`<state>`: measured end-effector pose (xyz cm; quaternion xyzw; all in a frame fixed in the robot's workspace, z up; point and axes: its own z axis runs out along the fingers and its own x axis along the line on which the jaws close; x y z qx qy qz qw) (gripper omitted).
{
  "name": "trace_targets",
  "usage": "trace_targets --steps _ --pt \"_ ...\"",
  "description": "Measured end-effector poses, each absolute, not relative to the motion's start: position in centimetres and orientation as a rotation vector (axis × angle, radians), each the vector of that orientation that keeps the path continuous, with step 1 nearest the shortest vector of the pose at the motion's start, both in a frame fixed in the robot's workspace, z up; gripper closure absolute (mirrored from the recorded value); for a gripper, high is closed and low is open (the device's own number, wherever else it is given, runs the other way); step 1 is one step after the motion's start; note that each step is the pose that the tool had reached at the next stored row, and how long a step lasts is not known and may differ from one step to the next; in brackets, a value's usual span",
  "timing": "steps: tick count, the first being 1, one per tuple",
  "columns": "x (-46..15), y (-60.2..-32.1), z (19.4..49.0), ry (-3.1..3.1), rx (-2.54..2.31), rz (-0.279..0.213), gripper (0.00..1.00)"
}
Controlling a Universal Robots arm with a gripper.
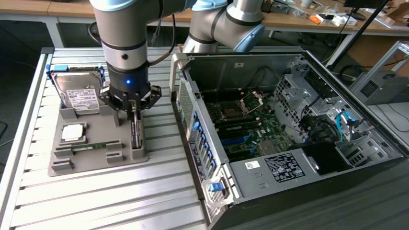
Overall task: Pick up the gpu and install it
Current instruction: 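Pick up the gpu and move the gpu toward the slot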
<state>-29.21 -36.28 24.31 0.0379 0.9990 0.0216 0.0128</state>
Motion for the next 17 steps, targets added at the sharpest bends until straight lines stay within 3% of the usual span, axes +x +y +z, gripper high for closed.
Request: trace_targets --steps 17 --pt "-29.21 -36.28 24.87 3.113 0.118 0.067 0.73"
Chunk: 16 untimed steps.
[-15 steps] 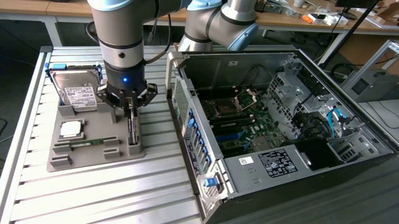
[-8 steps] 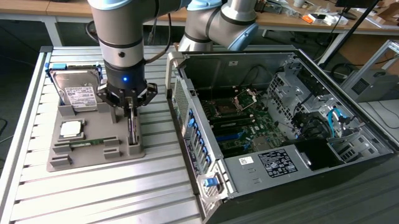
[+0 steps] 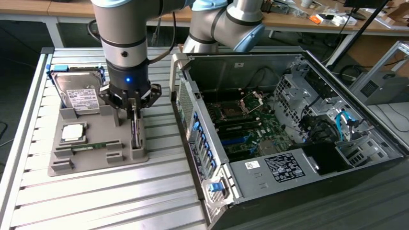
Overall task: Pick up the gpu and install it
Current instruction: 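Pick up the gpu and move the gpu toward the slot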
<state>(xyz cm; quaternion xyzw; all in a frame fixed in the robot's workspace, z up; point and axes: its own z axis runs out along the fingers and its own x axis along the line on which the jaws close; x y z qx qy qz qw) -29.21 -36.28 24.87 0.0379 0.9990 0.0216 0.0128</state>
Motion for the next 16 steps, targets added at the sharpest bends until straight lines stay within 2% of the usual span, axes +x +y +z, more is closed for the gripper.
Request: trace_targets --steps 16 --pt "-29.21 -36.27 25.90 3.113 0.118 0.068 0.73"
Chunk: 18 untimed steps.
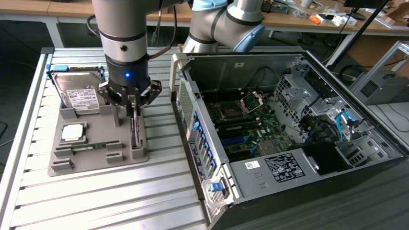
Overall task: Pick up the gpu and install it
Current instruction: 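Pick up the gpu and move the gpu toward the slot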
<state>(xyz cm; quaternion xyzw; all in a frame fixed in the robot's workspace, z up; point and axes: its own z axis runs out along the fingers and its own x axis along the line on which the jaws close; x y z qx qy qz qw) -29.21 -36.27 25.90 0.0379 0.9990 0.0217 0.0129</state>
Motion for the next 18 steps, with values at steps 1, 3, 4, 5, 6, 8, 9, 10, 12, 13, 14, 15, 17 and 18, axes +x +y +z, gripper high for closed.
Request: trace_targets --steps 1,3,4,5,6,8,9,10,12,13,14,15,17,18 --pt "-29.2 -36.3 26.0 3.113 0.118 0.068 0.73" --pt "-29.2 -36.3 26.1 3.113 0.118 0.067 0.73" --pt "-29.2 -36.3 26.1 3.113 0.118 0.067 0.73" --pt "-29.2 -36.3 26.2 3.113 0.118 0.067 0.73" --pt "-29.2 -36.3 26.3 3.113 0.118 0.067 0.73" --pt "-29.2 -36.3 26.4 3.113 0.118 0.067 0.73" --pt "-29.2 -36.3 26.4 3.113 0.118 0.067 0.73" --pt "-29.2 -36.3 26.5 3.113 0.118 0.067 0.73" --pt "-29.2 -36.3 26.6 3.113 0.118 0.067 0.73" --pt "-29.2 -36.3 26.7 3.113 0.118 0.067 0.73" --pt "-29.2 -36.3 26.7 3.113 0.118 0.067 0.73" --pt "-29.2 -36.3 26.8 3.113 0.118 0.067 0.73" --pt "-29.2 -36.3 27.1 3.113 0.118 0.067 0.73" --pt "-29.2 -36.3 27.2 3.113 0.118 0.067 0.73"
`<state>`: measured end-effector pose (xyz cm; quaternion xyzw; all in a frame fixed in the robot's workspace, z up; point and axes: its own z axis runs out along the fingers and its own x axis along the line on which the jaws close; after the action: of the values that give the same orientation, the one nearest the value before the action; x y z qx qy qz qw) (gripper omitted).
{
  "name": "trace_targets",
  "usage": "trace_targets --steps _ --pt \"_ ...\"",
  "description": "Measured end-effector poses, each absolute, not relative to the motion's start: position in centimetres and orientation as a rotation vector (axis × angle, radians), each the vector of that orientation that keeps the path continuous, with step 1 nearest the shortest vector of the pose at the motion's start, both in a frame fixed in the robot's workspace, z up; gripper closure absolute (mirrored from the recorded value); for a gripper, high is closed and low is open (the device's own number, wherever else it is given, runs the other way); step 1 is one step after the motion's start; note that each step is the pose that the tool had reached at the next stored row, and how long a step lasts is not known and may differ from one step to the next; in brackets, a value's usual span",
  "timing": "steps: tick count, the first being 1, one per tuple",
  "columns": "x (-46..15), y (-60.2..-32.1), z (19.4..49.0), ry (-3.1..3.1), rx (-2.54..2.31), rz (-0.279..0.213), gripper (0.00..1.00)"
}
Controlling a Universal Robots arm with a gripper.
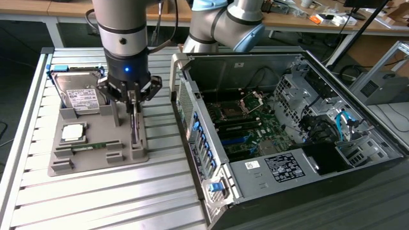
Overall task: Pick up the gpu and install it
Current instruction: 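Pick up the gpu and move the gpu toward the slot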
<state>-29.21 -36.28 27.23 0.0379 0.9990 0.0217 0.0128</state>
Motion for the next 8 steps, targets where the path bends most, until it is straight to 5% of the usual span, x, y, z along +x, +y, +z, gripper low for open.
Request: trace_targets --steps 8 --pt "-29.21 -36.27 27.81 3.113 0.118 0.067 0.73"
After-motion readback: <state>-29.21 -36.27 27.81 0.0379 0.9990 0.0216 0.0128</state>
